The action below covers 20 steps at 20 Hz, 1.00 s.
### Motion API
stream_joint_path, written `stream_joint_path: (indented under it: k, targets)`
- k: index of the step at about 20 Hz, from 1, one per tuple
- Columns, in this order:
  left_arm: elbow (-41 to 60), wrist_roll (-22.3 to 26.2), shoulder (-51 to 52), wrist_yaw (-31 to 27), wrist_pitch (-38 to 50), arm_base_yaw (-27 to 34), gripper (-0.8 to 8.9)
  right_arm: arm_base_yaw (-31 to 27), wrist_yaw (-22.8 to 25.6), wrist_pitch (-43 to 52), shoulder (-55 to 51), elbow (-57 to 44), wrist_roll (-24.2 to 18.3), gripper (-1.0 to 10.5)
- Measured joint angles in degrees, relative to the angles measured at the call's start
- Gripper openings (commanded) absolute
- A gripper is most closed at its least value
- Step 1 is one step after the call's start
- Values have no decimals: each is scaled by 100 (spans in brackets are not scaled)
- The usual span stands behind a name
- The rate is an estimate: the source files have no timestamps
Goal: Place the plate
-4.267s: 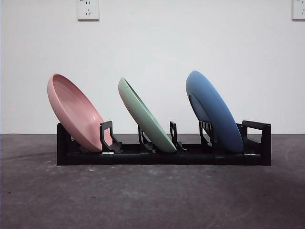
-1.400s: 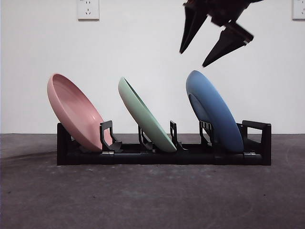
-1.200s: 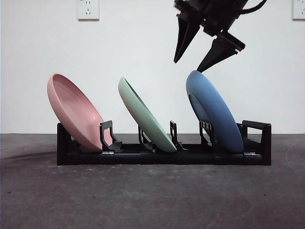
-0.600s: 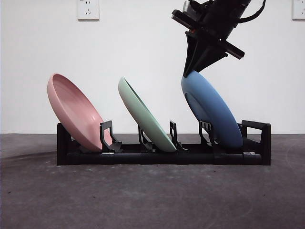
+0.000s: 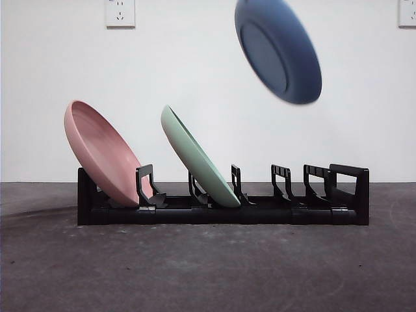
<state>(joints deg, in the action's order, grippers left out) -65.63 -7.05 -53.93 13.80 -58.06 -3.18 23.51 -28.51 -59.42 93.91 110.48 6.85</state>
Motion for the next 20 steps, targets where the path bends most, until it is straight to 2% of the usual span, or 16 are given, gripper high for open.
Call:
stream_joint_path:
  k: [2, 5, 11, 14, 17, 20]
  targets:
    - [0, 0, 0, 0, 0, 0, 282, 199, 74, -195, -247, -9, -223, 8]
    - [0, 0, 0, 0, 0, 0, 282, 601, 577, -39, -874, -365, -391, 8]
    - [0, 0, 0, 0, 0, 0, 282, 1377, 1139, 968, -2911, -2675, -551, 8]
    - [0, 0, 0, 0, -2, 0, 282, 1764, 1735, 1126, -3792, -3659, -560, 8]
    - [0, 0, 0, 0, 0, 0, 282, 2184, 2592, 1209, -4577, -4614, -601, 8]
    - [0, 0, 0, 0, 0, 0, 282, 2533, 3038, 1239, -4940, -5493, -544, 8]
